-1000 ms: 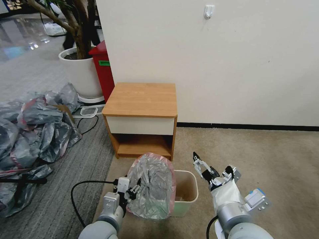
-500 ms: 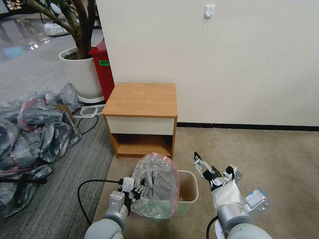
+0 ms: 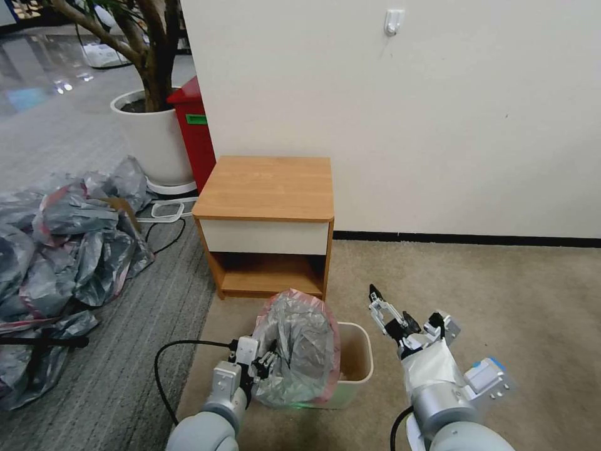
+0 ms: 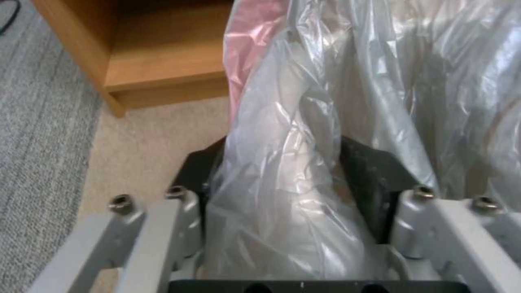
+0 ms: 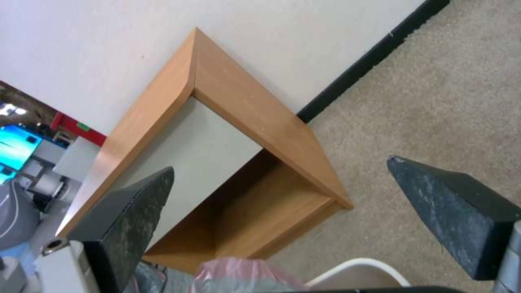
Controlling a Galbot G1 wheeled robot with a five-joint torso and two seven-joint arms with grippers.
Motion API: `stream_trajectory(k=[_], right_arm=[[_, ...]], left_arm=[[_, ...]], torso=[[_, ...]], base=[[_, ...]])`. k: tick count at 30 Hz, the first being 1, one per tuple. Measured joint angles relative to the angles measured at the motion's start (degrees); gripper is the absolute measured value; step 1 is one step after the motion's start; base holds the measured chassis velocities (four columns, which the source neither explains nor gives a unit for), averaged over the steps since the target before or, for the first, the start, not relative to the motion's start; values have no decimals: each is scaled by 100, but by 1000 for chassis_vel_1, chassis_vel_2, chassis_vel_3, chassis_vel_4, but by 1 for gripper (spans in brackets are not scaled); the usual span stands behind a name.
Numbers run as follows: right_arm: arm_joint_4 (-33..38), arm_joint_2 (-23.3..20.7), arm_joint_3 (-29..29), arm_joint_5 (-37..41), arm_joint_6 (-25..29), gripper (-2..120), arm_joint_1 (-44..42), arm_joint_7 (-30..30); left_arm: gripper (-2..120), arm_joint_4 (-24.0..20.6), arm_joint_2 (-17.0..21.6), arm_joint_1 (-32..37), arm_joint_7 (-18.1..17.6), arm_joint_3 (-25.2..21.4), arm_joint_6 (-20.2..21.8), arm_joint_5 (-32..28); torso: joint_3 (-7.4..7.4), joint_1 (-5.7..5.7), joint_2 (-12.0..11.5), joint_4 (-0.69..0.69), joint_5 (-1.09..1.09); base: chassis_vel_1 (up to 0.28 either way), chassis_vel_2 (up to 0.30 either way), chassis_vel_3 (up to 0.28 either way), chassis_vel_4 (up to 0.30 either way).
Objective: Pick up the garbage bag from the table and place it over the trash can.
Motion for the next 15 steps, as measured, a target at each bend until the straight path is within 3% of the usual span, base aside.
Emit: stream_trajectory(k=[9,11,15], right_arm=[[-2,-12,-20,-30,7,100,2,-3],[17,-40,-21,-66,-31,100,19,-94],[45,-131,0,-312,-281,100,68,-470]], left_arm=[[22,28,-32,1,-98,27,-36,-20],[13,21,-32,9,-213,60,-130,-41],[8,-36,-23,29,-286,39,-415,-50]], torso=[[0,0,0,0,0],[0,0,0,-1,-2],[0,0,0,0,-2]], base=[[0,0,0,0],[0,0,0,0],[0,0,0,0]])
